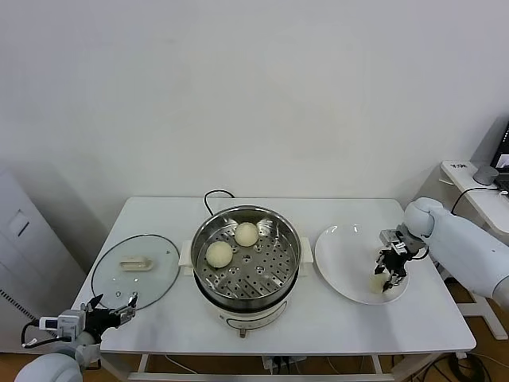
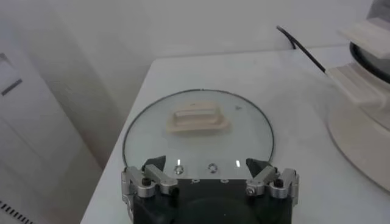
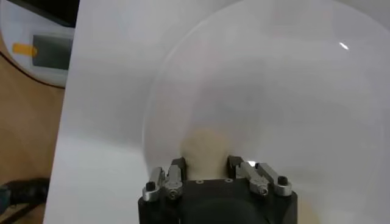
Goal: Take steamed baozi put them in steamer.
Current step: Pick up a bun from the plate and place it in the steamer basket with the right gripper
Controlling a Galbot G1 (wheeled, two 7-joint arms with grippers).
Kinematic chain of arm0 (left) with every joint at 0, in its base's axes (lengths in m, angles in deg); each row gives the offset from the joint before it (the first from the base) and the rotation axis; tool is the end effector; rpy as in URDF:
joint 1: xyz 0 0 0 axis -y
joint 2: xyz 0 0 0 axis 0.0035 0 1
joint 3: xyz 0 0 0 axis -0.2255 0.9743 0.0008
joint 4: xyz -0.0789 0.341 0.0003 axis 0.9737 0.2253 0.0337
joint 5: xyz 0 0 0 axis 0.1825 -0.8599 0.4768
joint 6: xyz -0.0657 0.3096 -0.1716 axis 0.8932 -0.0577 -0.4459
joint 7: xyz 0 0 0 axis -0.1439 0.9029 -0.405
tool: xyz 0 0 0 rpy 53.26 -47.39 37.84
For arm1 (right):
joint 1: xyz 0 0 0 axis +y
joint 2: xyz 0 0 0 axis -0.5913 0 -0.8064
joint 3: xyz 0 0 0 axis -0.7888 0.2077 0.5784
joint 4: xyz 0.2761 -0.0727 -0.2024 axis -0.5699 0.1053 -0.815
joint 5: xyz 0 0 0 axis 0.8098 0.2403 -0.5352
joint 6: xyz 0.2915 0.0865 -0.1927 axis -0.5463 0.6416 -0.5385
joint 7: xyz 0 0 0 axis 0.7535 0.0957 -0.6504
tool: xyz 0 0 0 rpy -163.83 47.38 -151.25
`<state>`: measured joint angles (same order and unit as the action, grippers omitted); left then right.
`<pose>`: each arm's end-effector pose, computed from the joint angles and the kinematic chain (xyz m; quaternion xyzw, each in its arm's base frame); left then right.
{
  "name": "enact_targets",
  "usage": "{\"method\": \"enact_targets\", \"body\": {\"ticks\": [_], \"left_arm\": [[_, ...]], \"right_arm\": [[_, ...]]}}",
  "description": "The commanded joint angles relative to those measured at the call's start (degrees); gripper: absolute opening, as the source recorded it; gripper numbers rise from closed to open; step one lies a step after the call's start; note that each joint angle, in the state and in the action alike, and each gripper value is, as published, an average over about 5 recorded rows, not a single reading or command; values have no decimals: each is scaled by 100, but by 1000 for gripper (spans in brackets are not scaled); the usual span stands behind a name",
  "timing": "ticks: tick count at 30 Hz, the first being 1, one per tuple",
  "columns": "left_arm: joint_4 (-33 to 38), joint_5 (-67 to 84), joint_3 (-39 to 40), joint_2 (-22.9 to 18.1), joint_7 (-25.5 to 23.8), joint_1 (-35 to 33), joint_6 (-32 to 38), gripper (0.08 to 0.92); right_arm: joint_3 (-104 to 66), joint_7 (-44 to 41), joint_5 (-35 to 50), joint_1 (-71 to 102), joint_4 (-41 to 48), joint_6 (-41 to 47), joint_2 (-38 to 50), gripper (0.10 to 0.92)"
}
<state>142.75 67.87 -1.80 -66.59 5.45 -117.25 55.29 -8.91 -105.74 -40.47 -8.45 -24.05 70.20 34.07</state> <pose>0.2218 0.1383 -0.2836 0.0101 -0.9541 -0.0522 0.2946 0.5599 -0.2333 -0.2140 0.5793 -0.4848 0.5005 0.4230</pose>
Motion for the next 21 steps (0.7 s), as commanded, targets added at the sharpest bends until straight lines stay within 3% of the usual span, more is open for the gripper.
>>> {"method": "enact_targets", "body": {"ticks": [1, 11, 21], "left_arm": [[10, -2, 9, 8, 5, 5, -6, 823], [27, -12, 36, -6, 5, -19, 13, 823], [42, -43, 107, 38, 5, 16, 5, 823]], "right_arm": [[936, -129, 940, -1724, -824, -37, 177, 416], [1417, -142, 1683, -3263, -1741, -889, -452, 416], [1359, 22, 1396, -3197, -2775, -2408, -847, 420]]}}
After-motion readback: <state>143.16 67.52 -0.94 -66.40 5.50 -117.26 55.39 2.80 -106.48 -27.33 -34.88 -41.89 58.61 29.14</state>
